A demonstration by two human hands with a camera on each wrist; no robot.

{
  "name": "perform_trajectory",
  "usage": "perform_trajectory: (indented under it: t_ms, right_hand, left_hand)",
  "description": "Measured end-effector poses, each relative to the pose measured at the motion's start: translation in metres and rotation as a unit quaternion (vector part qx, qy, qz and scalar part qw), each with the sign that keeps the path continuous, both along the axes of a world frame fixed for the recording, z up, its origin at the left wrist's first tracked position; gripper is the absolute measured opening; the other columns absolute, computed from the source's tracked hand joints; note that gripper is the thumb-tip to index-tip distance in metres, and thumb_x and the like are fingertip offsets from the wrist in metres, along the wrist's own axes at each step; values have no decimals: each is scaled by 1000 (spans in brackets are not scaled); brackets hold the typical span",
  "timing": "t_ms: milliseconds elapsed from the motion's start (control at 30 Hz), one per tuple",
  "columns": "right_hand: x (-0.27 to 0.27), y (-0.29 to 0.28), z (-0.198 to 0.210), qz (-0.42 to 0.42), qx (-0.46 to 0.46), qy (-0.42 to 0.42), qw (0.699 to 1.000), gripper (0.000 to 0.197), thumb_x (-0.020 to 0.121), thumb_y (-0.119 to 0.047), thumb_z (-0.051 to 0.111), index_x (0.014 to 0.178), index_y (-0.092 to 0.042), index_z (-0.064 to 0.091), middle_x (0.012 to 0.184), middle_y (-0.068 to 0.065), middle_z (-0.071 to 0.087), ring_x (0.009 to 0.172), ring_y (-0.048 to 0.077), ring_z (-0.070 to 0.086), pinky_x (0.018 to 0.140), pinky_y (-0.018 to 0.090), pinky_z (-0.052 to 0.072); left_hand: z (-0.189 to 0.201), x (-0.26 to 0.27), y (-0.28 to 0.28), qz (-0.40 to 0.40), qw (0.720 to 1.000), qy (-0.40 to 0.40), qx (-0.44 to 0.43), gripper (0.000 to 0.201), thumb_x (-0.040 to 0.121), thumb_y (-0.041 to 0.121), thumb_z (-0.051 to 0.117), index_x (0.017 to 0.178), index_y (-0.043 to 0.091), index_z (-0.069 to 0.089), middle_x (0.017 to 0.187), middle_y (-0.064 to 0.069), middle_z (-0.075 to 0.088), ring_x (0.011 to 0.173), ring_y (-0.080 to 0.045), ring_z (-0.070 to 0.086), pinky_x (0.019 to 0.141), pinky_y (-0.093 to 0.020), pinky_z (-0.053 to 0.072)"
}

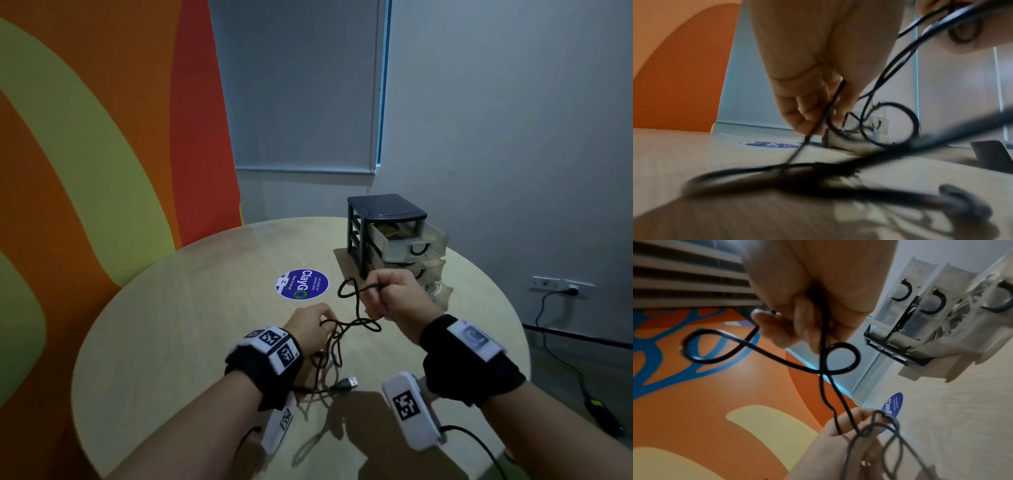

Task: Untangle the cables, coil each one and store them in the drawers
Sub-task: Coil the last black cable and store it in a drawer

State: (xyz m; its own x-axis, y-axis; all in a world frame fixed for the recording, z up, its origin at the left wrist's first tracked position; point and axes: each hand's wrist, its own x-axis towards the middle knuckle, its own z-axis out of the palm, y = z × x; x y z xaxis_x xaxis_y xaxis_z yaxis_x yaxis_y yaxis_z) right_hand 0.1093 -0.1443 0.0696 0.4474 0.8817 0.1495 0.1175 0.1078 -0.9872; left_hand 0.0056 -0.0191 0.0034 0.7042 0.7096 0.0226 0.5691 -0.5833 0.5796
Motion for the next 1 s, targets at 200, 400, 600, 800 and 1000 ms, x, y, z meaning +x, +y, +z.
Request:
perform_trajectory:
  t_ms: [200,400,600,800,1000]
  right_hand:
    - [29,-20,4,-48,-12,16,999,41,67,24,17,49,-9,35,41,0,28,36,9,20,39,13,15]
    - [60,-27,-4,-134,27,186,973,22,68,7,28,60,-11,37,44,-1,33,27,4,20,32,9,12]
    - [68,-37,1,-98,59,318,941,21,59,-15,53,54,-17,32,39,-7,18,25,8,14,32,15,24]
    - [55,-27,2,-27,-28,140,989,40,90,-25,55,58,-22,31,43,-10,19,32,5,15,35,18,13]
    - [17,-14,24,5,-34,51,998,36,96,-21,50,64,-20,32,48,-7,24,35,5,17,34,13,13]
  left_hand:
    - [37,-38,27,111,992,-27,53,25,88,-3,42,105,-7,59,112,-26,61,105,-38,57,78,-35,41]
    - [62,-77,58,213,972,-95,20,30,88,-7,36,100,-1,63,106,-21,62,100,-37,55,66,-24,30]
    - [75,-89,65,290,902,-257,-191,28,99,6,26,83,8,50,60,-14,49,32,-18,41,34,-10,24]
    - [86,-85,49,193,912,-272,-239,13,99,12,39,97,6,50,67,-10,52,28,-8,46,31,-10,26]
    - [73,-65,27,-20,985,43,-163,7,89,11,60,94,6,61,77,-4,65,61,-11,63,54,-18,51]
